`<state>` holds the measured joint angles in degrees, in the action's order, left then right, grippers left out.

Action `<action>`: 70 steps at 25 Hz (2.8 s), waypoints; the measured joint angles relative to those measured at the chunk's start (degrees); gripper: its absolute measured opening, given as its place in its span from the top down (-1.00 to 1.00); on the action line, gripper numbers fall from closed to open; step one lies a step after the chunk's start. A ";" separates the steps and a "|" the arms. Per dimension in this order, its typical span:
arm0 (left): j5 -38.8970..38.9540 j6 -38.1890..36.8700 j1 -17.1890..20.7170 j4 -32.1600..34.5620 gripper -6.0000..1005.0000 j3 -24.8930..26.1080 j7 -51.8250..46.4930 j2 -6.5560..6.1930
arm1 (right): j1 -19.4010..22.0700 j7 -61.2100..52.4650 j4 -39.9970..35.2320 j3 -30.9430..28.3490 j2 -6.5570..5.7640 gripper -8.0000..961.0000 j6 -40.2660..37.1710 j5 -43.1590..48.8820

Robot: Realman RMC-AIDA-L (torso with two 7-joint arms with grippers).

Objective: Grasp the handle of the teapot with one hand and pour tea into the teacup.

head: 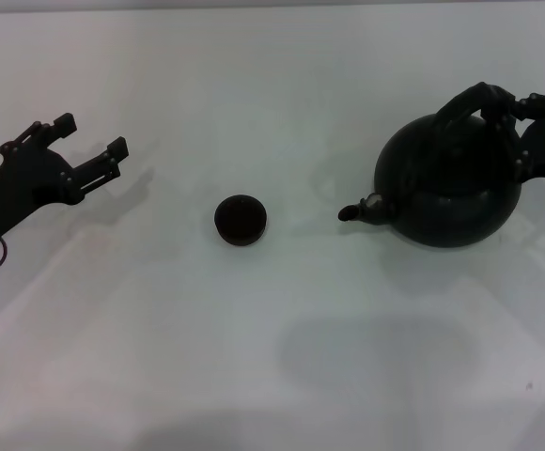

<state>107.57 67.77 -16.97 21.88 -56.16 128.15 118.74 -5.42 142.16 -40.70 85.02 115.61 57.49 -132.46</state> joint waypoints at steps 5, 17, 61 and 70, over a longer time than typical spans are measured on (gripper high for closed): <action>0.00 0.00 -0.14 0.00 -0.75 0.00 0.00 0.00 | -0.59 2.82 1.25 0.01 -0.06 0.76 -0.07 -0.01; 0.00 -0.07 -0.34 0.00 -0.75 0.01 0.00 0.08 | -2.15 8.54 4.21 0.21 -0.01 0.75 0.21 0.07; 0.49 -0.13 0.15 0.69 -0.75 2.76 1.70 -0.04 | 2.98 3.42 9.19 -10.02 -0.38 -0.56 11.27 -2.03; 5.30 1.03 0.21 -0.10 -0.75 7.93 9.30 0.26 | 1.61 4.32 16.53 -24.29 -0.37 -0.56 16.95 -2.15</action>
<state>112.87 68.80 -16.77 21.78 -48.24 137.45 119.00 -3.81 146.48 -24.17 60.74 115.24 74.44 -134.61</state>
